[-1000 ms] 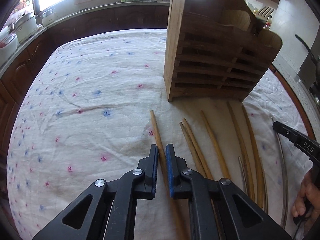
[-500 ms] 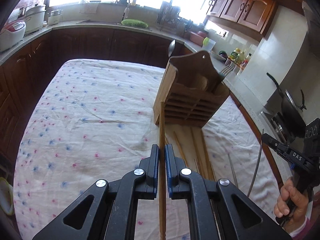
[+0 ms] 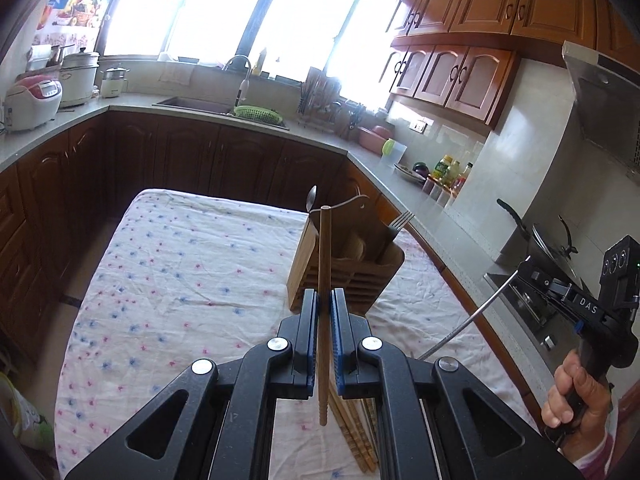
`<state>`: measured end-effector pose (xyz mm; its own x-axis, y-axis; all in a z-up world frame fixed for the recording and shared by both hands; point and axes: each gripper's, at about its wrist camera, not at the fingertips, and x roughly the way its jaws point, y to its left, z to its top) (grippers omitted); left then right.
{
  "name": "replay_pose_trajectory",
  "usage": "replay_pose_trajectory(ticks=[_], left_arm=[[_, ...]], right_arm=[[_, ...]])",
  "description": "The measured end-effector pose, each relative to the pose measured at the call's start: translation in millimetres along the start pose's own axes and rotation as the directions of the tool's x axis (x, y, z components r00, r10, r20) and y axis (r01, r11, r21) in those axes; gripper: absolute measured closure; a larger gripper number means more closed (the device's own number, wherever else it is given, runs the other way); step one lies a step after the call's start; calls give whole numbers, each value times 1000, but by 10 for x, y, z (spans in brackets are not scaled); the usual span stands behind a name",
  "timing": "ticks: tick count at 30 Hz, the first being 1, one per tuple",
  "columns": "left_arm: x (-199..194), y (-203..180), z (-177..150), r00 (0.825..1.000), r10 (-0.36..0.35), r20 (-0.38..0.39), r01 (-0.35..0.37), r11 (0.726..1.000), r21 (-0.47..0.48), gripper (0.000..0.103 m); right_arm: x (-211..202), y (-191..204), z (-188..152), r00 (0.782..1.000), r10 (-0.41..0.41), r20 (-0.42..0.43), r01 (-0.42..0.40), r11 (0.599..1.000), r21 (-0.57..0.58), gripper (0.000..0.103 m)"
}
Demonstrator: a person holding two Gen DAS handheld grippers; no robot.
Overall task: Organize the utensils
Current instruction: 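Carry both chopsticks upright and lower them into the wooden holder slots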
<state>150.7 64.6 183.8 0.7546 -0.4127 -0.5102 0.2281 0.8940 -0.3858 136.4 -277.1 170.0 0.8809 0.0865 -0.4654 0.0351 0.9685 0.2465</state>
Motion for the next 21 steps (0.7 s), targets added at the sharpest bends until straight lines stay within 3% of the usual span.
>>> replay_pose_trajectory(ticks=[13, 21], left_arm=[[239, -177, 564, 990, -3, 139, -4, 999, 50, 98], [727, -178, 837, 979, 13, 205, -23, 999, 47, 98]], right_arm=[[156, 70, 619, 994, 10, 105, -7, 1000, -25, 99], [392, -10, 1002, 984, -29, 174, 33, 999, -15, 99]])
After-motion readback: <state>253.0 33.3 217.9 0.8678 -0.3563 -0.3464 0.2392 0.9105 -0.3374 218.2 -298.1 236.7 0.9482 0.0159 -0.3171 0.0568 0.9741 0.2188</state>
